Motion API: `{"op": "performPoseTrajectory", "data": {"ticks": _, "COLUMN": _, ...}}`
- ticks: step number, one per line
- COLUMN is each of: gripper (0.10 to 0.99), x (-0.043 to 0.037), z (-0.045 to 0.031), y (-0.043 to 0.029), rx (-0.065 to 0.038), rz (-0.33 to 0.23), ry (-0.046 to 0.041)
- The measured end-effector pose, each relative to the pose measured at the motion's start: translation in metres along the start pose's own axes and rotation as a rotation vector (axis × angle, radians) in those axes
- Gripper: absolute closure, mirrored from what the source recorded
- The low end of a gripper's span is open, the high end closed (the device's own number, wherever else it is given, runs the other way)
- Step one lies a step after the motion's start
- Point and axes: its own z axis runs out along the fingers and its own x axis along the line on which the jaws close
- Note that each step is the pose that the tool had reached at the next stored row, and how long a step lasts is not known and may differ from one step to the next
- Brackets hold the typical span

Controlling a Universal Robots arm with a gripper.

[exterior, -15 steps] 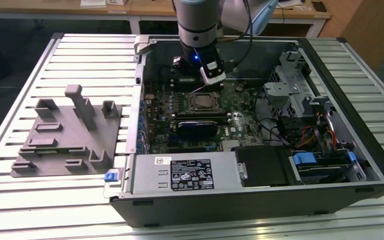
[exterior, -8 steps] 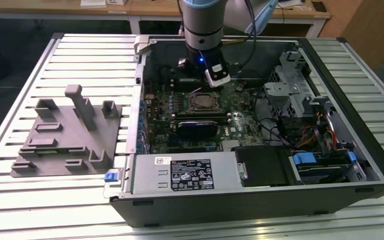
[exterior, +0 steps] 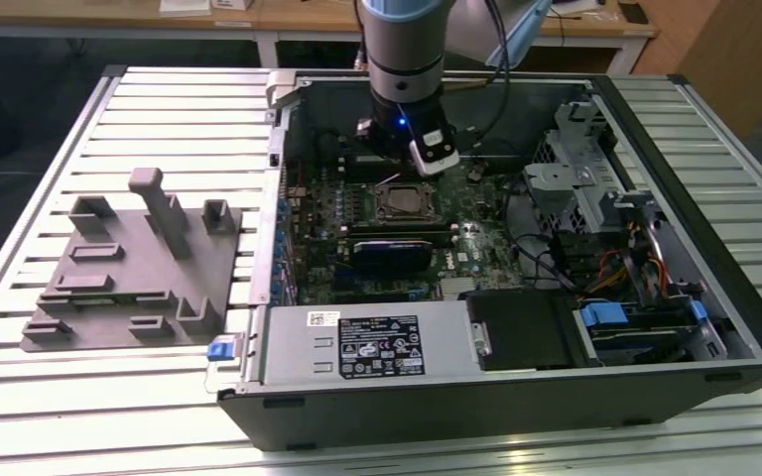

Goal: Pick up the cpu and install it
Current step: 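Install the first cpu locking lever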

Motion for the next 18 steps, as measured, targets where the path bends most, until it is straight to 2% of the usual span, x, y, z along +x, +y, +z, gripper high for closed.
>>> {"op": "performPoseTrajectory", "data": {"ticks": 3, "gripper": 0.980, "x": 0.0001, "z": 0.0017, "y": -0.0004, "rx": -0.004, "rz": -0.004, "ry": -0.0159}}
{"op": "performPoseTrajectory", "data": {"ticks": 5, "gripper": 0.980, "x": 0.0001, "z": 0.0027, "y": -0.0006, "rx": -0.004, "rz": -0.004, "ry": -0.0203}}
{"op": "performPoseTrajectory", "data": {"ticks": 8, "gripper": 0.980, "x": 0.0002, "z": 0.0033, "y": -0.0009, "rx": 0.002, "rz": 0.009, "ry": -0.0258}}
{"op": "performPoseTrajectory", "data": {"ticks": 13, "gripper": 0.980, "x": 0.0002, "z": 0.0034, "y": -0.0009, "rx": 0.003, "rz": 0.010, "ry": -0.0264}}
{"op": "performPoseTrajectory", "data": {"ticks": 18, "gripper": 0.980, "x": 0.0010, "z": 0.0053, "y": 0.0021, "rx": 0.005, "rz": 0.010, "ry": -0.0267}}
